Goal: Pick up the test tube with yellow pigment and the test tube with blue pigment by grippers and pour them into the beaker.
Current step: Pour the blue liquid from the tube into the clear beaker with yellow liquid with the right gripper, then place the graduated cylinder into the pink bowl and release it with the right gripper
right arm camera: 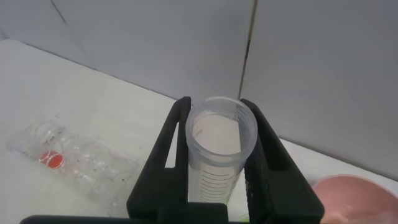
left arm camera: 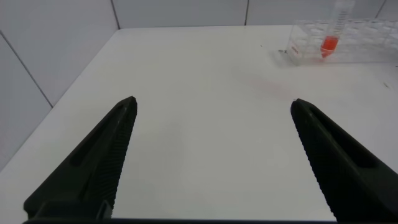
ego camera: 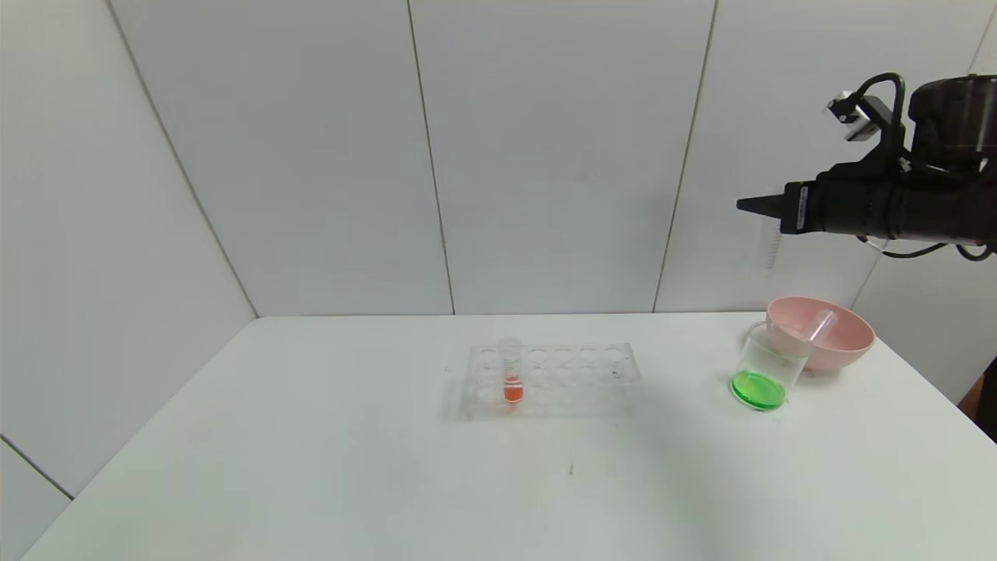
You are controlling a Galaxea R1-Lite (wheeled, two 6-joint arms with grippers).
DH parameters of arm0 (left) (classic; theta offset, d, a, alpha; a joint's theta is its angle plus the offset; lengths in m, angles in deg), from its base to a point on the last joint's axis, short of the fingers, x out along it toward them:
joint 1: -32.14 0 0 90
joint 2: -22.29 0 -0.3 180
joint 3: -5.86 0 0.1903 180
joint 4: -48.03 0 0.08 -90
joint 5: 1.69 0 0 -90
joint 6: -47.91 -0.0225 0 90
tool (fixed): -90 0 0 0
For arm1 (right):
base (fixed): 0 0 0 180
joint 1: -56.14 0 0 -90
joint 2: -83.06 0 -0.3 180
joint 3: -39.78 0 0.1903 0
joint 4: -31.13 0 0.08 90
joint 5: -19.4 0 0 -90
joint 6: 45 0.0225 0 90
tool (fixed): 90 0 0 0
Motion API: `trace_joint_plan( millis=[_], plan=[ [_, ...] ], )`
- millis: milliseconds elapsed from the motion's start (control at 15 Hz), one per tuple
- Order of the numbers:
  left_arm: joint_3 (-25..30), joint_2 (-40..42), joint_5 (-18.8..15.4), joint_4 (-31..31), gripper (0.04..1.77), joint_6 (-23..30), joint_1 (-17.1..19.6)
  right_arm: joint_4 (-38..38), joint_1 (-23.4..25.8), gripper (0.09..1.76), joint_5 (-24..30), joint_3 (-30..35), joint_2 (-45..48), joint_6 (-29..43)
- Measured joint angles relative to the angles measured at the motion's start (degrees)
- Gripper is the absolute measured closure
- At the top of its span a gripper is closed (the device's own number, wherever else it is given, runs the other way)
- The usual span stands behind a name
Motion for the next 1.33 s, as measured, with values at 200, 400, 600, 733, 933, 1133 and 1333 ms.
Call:
trace_joint_plan(
  millis=[200, 400, 600, 733, 933, 1133, 1333],
  plan=[
    [0.0, 0.0, 0.0, 0.0, 0.05, 0.0, 0.0, -12.2, 0.7, 1.28, -0.6, 12.9, 5.6, 2.0],
    [0.0, 0.0, 0.0, 0.0, 0.05, 0.0, 0.0, -27.3, 2.3, 1.28, -0.6, 27.4, 10.7, 2.7],
    [0.0, 0.0, 0.0, 0.0, 0.05, 0.0, 0.0, -35.0, 7.6, 1.28, 0.1, 36.1, 13.6, 2.9],
    [0.0, 0.0, 0.0, 0.0, 0.05, 0.0, 0.0, -35.6, 12.0, 1.28, 1.7, 37.9, 13.8, 2.9],
    [0.0, 0.0, 0.0, 0.0, 0.05, 0.0, 0.0, -37.5, 17.7, 1.28, 3.8, 38.2, 11.0, 2.7],
    [0.0, 0.0, 0.0, 0.0, 0.05, 0.0, 0.0, -45.3, 19.5, 1.28, 3.2, 37.7, 5.4, 2.6],
    [0.0, 0.0, 0.0, 0.0, 0.05, 0.0, 0.0, -47.2, 18.7, 1.28, -3.1, 34.9, -0.7, 2.6]
  ],
)
